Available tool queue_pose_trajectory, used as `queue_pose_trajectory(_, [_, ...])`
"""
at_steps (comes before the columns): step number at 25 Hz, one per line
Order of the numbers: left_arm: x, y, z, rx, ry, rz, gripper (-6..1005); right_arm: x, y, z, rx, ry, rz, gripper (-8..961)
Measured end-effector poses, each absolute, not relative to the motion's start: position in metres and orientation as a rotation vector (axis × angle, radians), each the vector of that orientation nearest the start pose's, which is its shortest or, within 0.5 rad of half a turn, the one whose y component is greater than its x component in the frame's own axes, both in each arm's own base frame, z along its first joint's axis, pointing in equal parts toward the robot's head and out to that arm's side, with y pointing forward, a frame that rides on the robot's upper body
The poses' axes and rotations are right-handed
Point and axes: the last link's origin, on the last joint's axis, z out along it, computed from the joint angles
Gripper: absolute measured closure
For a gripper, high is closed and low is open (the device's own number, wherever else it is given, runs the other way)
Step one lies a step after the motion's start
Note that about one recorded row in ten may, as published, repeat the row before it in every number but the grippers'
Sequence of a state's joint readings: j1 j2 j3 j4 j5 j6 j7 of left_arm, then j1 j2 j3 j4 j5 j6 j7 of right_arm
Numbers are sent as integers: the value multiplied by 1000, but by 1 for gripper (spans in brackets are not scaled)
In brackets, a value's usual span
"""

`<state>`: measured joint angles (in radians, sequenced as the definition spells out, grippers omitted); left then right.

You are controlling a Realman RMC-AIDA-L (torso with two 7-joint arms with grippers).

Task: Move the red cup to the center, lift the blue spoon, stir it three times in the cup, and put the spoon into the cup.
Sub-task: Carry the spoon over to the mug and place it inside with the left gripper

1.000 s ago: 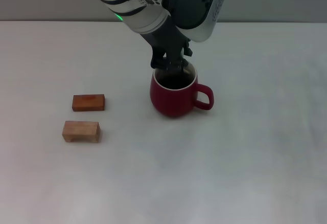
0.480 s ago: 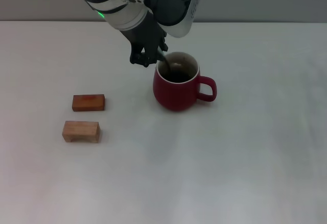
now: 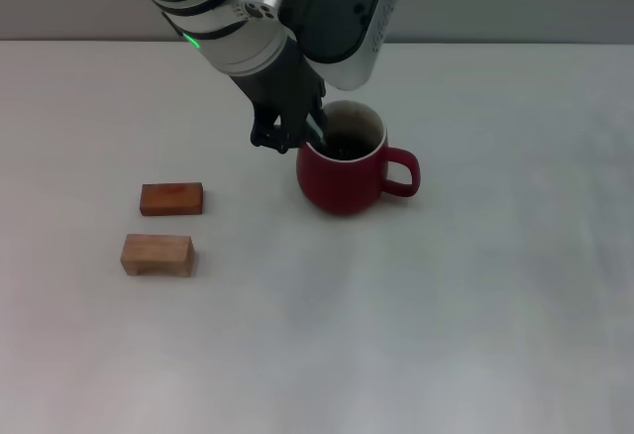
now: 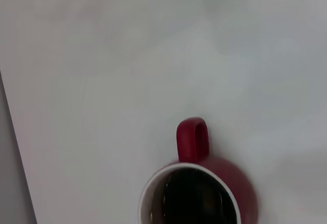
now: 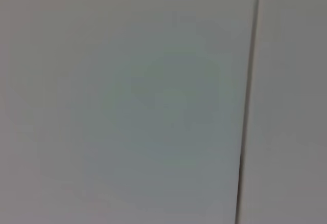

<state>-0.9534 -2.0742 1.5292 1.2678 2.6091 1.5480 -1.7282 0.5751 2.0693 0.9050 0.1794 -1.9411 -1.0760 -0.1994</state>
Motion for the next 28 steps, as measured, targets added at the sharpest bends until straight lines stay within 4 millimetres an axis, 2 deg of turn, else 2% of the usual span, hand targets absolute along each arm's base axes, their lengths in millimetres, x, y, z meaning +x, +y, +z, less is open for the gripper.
queue_pose_trajectory(5, [-54,385,-32,-2784,812,728,855,317,383,20,-1368,452,505,915])
queue_pose_trajectory(11, [-52,390,-34,-2758,811,691,855,317,383,20,-1368,452,505,915])
queue_pose_trajectory(14, [-55,394,-35,-2749,791,683,855,317,383,20,-1368,452,505,915])
queue_pose_trajectory(19, [-72,396,-31,-2753,726,693,855,317,383,20,-1369,453,504,915])
queue_pose_trajectory(28, [-80,390,-25,-2762,687,693,855,317,383,20,-1369,452,502,915])
